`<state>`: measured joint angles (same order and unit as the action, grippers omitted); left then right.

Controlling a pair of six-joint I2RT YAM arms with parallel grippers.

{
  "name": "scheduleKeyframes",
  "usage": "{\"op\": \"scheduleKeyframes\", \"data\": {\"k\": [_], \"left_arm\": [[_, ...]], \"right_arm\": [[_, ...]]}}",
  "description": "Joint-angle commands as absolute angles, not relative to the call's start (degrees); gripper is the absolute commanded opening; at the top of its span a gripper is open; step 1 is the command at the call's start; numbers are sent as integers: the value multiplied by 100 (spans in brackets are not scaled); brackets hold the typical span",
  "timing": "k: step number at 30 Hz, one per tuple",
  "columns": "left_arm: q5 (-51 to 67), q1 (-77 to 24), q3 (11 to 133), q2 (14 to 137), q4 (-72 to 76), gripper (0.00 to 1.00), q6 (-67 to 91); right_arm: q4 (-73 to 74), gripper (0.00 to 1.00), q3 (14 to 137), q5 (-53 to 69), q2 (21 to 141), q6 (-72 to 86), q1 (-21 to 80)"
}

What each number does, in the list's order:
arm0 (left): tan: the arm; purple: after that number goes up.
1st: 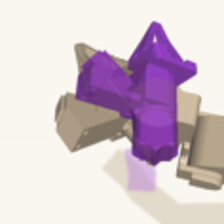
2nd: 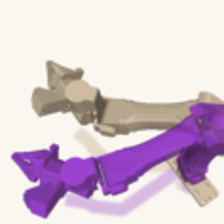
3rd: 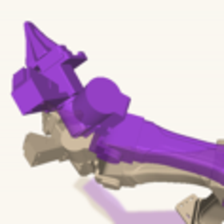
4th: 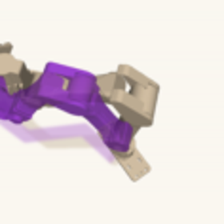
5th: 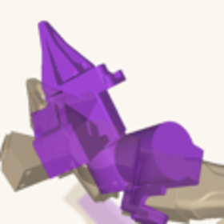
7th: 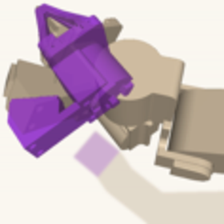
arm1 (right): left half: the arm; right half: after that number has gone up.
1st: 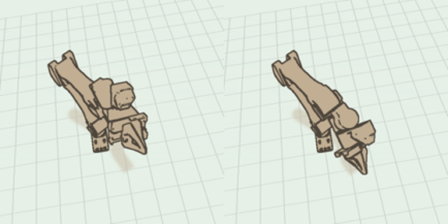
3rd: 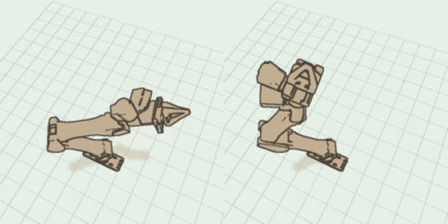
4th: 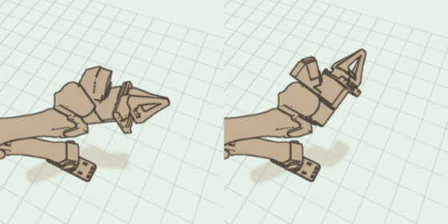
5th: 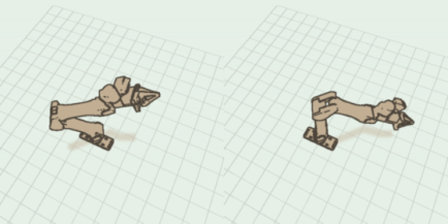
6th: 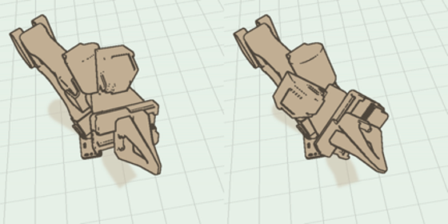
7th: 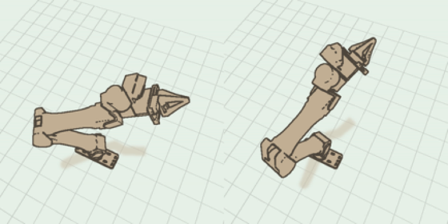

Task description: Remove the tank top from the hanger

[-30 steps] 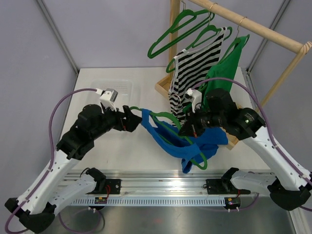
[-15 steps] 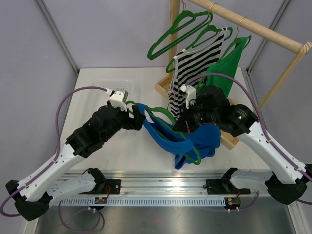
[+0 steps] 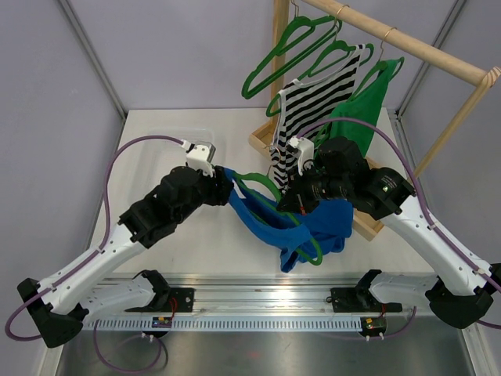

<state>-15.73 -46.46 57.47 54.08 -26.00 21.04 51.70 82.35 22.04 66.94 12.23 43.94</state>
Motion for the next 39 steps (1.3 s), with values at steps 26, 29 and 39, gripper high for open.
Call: {"op": "scheduleKeyframes", "data": {"k": [26, 29, 39], "left_arm": [[-3546, -3797, 6215, 5247, -4265, 0, 3729], [-1803, -3806, 5925, 4932, -3492, 0, 3071], [2451, -4166, 4465, 4350, -1230, 0, 2777]], "right_arm": [[5460, 0, 7225, 2717, 4615, 351, 4456], [4819, 0, 7023, 2049, 4272, 641, 4447], [529, 0, 6442, 2013, 4085, 1547, 4456]]}}
